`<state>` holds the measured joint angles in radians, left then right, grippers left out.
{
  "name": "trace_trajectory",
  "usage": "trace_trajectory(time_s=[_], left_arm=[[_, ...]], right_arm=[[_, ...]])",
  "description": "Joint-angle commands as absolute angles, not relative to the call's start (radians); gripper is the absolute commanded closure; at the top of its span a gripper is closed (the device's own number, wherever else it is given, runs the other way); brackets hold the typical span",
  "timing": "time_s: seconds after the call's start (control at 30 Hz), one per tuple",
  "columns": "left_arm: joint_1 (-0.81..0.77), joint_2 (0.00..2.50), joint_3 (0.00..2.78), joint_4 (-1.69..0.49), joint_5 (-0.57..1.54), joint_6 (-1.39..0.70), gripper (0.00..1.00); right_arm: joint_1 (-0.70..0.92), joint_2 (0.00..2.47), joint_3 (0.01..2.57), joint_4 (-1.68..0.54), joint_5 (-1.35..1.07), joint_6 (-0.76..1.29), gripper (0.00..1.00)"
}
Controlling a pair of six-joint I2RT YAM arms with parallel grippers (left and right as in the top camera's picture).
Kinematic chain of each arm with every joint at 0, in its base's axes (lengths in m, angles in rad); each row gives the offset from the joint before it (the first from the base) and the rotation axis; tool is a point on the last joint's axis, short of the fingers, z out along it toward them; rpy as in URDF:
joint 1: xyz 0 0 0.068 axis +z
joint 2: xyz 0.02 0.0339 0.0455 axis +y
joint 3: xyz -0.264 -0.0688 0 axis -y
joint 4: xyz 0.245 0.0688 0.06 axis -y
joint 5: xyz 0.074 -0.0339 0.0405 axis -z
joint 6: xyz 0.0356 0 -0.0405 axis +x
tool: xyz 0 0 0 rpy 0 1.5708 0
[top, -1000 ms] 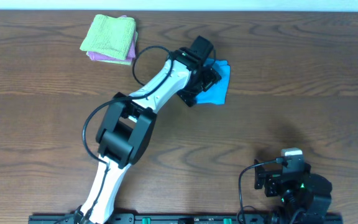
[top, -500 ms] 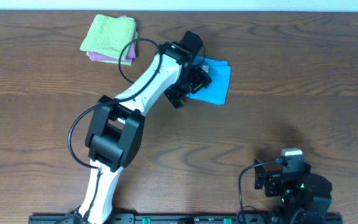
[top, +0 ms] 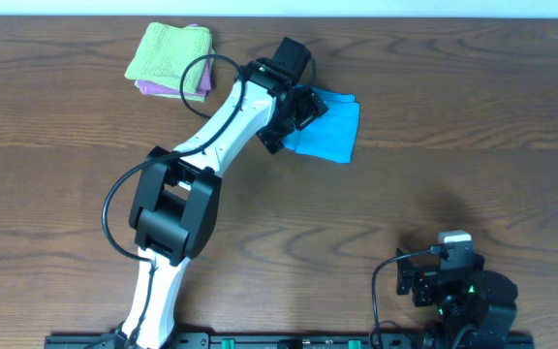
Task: Fold the cloth
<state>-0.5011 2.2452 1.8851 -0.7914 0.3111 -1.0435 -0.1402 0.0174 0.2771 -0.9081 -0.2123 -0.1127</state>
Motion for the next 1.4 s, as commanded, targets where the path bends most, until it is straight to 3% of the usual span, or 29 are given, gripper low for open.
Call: trace_trajectory(time_s=[0.0, 0.2, 0.33, 0.43, 0.5, 1.0, 1.07, 1.1, 1.17, 1.2, 1.3, 1.33, 1.37], left_arm=[[-0.504, 2.281, 1.882, -0.790, 0.314, -1.048, 0.00], [-0.498, 2.312, 1.882, -0.806, 0.351, -1.062, 0.00], [-0.499, 2.321, 1.882, -0.804, 0.363, -1.062, 0.14], [-0.498, 2.328, 1.882, -0.800, 0.362, -1.062, 0.18], [-0.498, 2.332, 1.882, -0.792, 0.360, -1.062, 0.28], [-0.500, 2.336, 1.862, -0.796, 0.349, -1.059, 0.33], [-0.500, 2.336, 1.862, -0.796, 0.342, -1.059, 0.41], [-0.501, 2.336, 1.861, -0.796, 0.341, -1.059, 0.50], [-0.503, 2.336, 1.861, -0.795, 0.340, -1.059, 0.54], [-0.505, 2.336, 1.861, -0.795, 0.339, -1.059, 0.63], [-0.506, 2.336, 1.861, -0.795, 0.337, -1.059, 0.75], [-0.506, 2.336, 1.861, -0.794, 0.337, -1.059, 0.86], [-0.506, 2.336, 1.861, -0.791, 0.337, -1.058, 0.91]], right_arm=[[-0.148, 0.009, 0.273, -0.911, -0.213, -0.105, 0.01], [-0.148, 0.009, 0.273, -0.911, -0.213, -0.105, 0.01], [-0.148, 0.009, 0.273, -0.911, -0.213, -0.105, 0.01], [-0.148, 0.009, 0.273, -0.911, -0.213, -0.105, 0.01], [-0.148, 0.009, 0.273, -0.911, -0.213, -0.105, 0.01], [-0.148, 0.009, 0.273, -0.911, -0.213, -0.105, 0.01], [-0.148, 0.009, 0.273, -0.911, -0.213, -0.105, 0.01], [-0.148, 0.009, 0.273, -0.911, -0.213, -0.105, 0.01], [-0.148, 0.009, 0.273, -0.911, -0.213, -0.105, 0.01], [-0.148, 0.009, 0.273, -0.911, -0.213, -0.105, 0.01], [-0.148, 0.009, 0.273, -0.911, -0.213, -0.105, 0.01], [-0.148, 0.009, 0.273, -0.911, -0.213, -0.105, 0.01], [-0.148, 0.009, 0.273, -0.911, -0.213, -0.105, 0.01]])
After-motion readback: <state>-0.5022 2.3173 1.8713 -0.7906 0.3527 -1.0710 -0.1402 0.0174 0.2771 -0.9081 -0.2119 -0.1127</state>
